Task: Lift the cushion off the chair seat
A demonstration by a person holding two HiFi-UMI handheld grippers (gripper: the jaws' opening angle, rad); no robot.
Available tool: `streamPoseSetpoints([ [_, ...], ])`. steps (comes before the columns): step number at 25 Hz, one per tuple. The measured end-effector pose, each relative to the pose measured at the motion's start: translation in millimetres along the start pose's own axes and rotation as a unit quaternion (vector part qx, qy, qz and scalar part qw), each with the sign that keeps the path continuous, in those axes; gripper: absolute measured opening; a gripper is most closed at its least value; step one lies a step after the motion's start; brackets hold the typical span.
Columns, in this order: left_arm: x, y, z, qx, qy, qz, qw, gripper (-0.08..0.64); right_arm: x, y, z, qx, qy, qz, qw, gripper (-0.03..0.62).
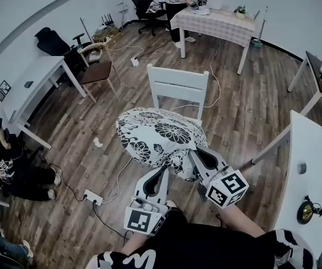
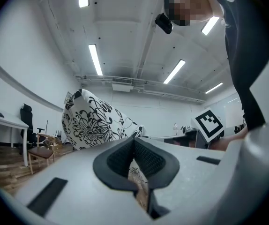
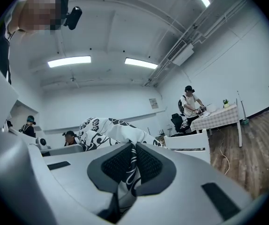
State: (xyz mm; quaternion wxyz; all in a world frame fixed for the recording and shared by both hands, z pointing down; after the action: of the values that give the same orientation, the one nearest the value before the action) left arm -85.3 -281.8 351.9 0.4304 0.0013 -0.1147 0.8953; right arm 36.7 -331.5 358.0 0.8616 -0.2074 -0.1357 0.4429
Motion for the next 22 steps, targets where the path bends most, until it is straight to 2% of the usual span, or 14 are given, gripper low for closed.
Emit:
streamPoseSetpoints([
  [14,80.3,-125.2,-25.5,0.006,0.023,-0.026,0.9994,0.0,130.2,37.8,25.1,-0.026,0.017,-0.024,0.999,0.035],
  [22,97.6,-148.9,-40.0,-0.006,0.023,-0.028,0.9993,-0.001,159.1,50.4,32.1,-0.033,0.024,-0.031,0.999,0.035],
])
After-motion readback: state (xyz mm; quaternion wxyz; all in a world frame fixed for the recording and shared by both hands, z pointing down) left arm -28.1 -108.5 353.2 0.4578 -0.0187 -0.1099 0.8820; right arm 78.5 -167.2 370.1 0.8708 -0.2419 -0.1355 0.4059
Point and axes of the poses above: the fingertips, and each gripper's own axes: x backward along the fingers, y to its left, z out of its underside, the point moved 3 cm from there along x, backward along the fingers, and after that the axes turned 14 degrees about -x, right-handed, at the moved point
